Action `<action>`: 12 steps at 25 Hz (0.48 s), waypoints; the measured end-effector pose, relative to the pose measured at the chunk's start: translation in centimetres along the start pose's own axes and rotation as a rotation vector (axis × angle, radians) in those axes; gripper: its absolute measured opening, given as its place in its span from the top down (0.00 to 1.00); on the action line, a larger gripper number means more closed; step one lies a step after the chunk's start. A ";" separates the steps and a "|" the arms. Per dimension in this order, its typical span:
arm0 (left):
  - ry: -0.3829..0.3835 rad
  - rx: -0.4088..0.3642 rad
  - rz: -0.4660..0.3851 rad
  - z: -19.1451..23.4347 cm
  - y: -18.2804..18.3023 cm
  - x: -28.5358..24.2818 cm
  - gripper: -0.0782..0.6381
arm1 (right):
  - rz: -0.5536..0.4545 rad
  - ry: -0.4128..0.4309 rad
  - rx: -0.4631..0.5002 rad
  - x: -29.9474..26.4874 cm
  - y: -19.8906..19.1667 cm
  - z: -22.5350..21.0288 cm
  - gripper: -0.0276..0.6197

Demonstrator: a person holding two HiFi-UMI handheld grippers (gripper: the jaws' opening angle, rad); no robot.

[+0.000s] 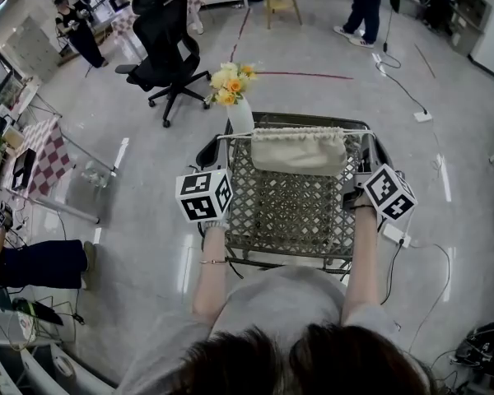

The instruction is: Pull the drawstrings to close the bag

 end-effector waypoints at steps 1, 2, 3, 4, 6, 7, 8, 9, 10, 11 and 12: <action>0.002 0.004 -0.003 0.0 0.0 0.0 0.85 | -0.005 -0.004 -0.004 0.0 0.1 -0.1 0.92; 0.004 0.009 -0.005 0.0 0.0 -0.1 0.85 | -0.010 -0.007 -0.008 -0.1 0.2 -0.1 0.92; 0.006 0.015 -0.008 0.0 0.0 -0.2 0.85 | -0.015 -0.009 -0.015 -0.2 0.3 -0.2 0.92; 0.008 0.022 -0.011 0.1 0.0 -0.2 0.85 | -0.018 -0.010 -0.024 -0.3 0.3 -0.3 0.92; 0.008 0.030 -0.013 0.1 0.1 -0.4 0.85 | -0.024 -0.014 -0.042 -0.4 0.3 -0.6 0.92; 0.008 0.030 -0.013 0.0 0.1 -0.5 0.85 | -0.027 -0.017 -0.049 -0.4 0.4 -0.7 0.92; 0.009 0.031 -0.014 0.0 0.1 -0.5 0.85 | -0.029 -0.018 -0.054 -0.5 0.4 -0.8 0.92; 0.012 0.033 -0.016 0.0 0.2 -0.5 0.85 | -0.031 -0.018 -0.057 -0.5 0.4 -0.8 0.92; 0.015 0.038 -0.018 0.0 0.2 -0.6 0.85 | -0.033 -0.017 -0.059 -0.6 0.5 -0.9 0.92; 0.017 0.043 -0.020 0.1 0.2 -0.6 0.85 | -0.037 -0.016 -0.063 -0.7 0.5 -0.8 0.92; 0.018 0.049 -0.021 0.1 0.2 -0.7 0.85 | -0.041 -0.016 -0.069 -0.7 0.6 -0.9 0.92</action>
Point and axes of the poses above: the fingertips, and each gripper's own axes: x backward along the fingers, z to its left, y out of its top, the point moved 8 cm from there along x, backward along the fingers, and after that the axes turned 3 degrees about -x, right-handed, at the moved point
